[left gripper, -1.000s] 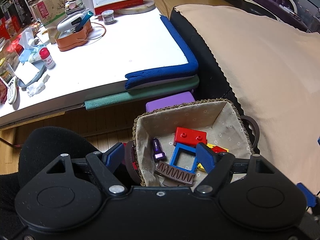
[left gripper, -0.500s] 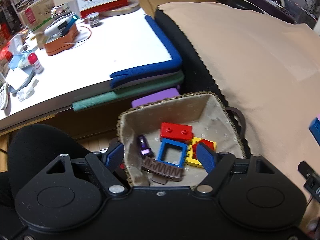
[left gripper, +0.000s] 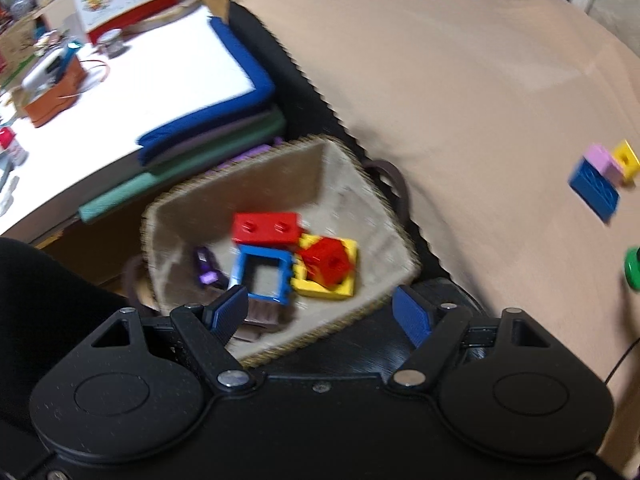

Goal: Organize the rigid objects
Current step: 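Move the right tool to the green round piece and grasp it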

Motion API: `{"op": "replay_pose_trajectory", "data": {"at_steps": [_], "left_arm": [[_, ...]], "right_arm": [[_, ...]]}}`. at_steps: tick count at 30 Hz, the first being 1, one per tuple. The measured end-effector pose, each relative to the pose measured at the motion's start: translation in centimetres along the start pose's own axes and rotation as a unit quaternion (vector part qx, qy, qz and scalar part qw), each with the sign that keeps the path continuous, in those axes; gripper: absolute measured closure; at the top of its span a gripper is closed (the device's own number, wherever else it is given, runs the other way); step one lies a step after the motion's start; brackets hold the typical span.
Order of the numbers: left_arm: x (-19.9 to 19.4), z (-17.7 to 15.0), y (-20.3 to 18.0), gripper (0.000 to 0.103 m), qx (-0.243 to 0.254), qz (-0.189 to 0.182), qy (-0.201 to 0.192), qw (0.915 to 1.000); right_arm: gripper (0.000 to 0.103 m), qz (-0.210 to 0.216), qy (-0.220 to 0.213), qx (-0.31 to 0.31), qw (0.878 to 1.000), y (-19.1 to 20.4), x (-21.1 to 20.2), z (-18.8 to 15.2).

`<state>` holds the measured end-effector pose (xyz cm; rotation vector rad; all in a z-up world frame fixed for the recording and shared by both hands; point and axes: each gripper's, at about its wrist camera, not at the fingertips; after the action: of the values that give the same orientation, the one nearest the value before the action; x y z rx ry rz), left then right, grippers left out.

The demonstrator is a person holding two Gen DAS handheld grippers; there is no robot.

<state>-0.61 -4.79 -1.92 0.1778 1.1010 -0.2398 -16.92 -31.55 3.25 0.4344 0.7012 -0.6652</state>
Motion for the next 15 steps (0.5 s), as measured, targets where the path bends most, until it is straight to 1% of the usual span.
{"op": "replay_pose_trajectory", "data": {"at_steps": [2, 5, 7, 8, 11, 14, 15], "left_arm": [[0.3, -0.4, -1.2, 0.028, 0.014, -0.006, 0.005, 0.9999], [0.5, -1.1, -2.9, 0.028, 0.035, -0.012, 0.010, 0.9993], [0.7, -1.4, -3.9, 0.028, 0.051, -0.011, 0.010, 0.9986], [0.7, -1.5, -4.3, 0.028, 0.056, -0.011, 0.008, 0.9983], [0.6, -1.7, -4.8, 0.028, 0.065, -0.014, 0.005, 0.9978], [0.5, -1.7, -4.8, 0.028, 0.064, -0.016, 0.004, 0.9978], [0.5, -1.7, -4.7, 0.028, 0.062, -0.016, 0.003, 0.9979]], "right_arm": [[0.002, -0.007, 0.000, 0.019, 1.000, -2.2, 0.1, 0.6], [0.004, -0.029, -0.014, 0.034, 0.999, -4.1, -0.1, 0.9], [0.008, -0.035, -0.022, 0.036, 0.998, -4.9, -0.3, 1.0], [0.011, -0.031, -0.026, 0.035, 0.999, -5.1, -0.5, 1.0], [0.012, -0.002, -0.038, 0.005, 0.999, -4.6, -1.1, 0.7], [0.013, 0.025, -0.034, -0.028, 0.999, -2.8, -1.0, -0.1], [0.015, 0.032, -0.031, -0.037, 0.998, -2.2, -0.9, -0.4]]}}
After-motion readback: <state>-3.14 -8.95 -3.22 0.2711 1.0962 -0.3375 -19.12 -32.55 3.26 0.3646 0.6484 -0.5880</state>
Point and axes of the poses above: each gripper's, at about its wrist camera, not at the fingertips, and x roughly the way its jaws point, y to its left, z to its top, and after that the axes turned 6 degrees about z, right-handed
